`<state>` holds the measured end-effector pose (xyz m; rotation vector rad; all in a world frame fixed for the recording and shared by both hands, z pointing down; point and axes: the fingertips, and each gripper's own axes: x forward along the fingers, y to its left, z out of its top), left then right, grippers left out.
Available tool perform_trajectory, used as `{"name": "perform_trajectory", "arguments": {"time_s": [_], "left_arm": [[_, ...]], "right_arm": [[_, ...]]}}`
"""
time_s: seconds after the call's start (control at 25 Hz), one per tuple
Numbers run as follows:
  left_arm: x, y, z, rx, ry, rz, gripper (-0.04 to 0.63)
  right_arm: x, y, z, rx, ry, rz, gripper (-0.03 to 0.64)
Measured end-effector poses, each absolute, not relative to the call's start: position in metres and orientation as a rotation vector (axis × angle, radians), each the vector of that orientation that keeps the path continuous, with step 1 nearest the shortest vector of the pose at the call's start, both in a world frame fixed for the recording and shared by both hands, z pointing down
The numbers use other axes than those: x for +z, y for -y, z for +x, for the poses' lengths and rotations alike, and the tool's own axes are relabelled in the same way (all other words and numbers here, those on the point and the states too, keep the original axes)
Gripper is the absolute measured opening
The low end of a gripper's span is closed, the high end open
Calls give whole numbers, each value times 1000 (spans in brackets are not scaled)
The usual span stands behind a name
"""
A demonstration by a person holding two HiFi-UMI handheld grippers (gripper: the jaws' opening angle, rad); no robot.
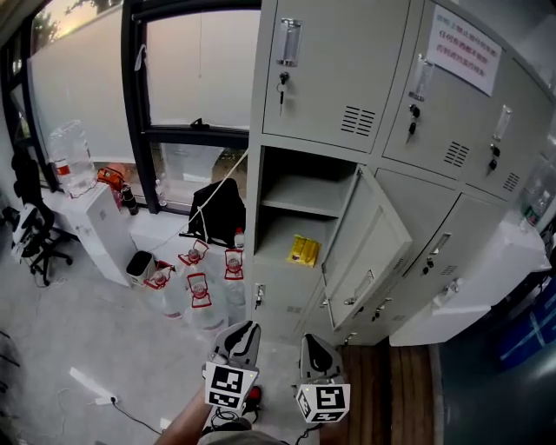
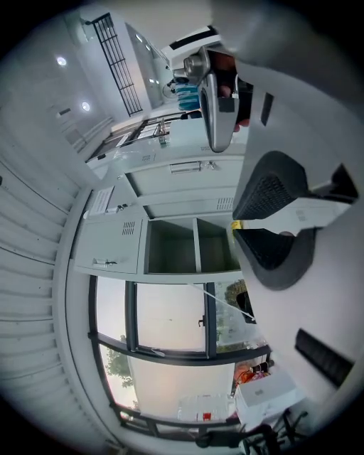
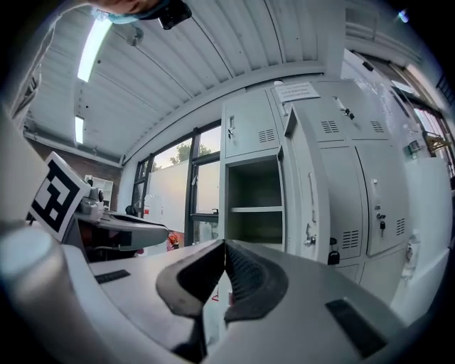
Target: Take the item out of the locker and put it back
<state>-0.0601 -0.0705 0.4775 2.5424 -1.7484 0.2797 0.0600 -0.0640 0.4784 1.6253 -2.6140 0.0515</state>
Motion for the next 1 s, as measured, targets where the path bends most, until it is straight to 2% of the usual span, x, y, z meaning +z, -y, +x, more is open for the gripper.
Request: {"name": "perform_trajectory", "arguments": {"time_s": [0.48, 1.0], "left_arm": [[499, -9, -64, 313, 1801, 2489, 34], [498, -25, -63, 306, 1811, 2509, 34]], "right_arm": [[495, -2, 59, 67, 2668, 1567, 18], [493, -18, 60, 35, 2660, 1573, 18]]}}
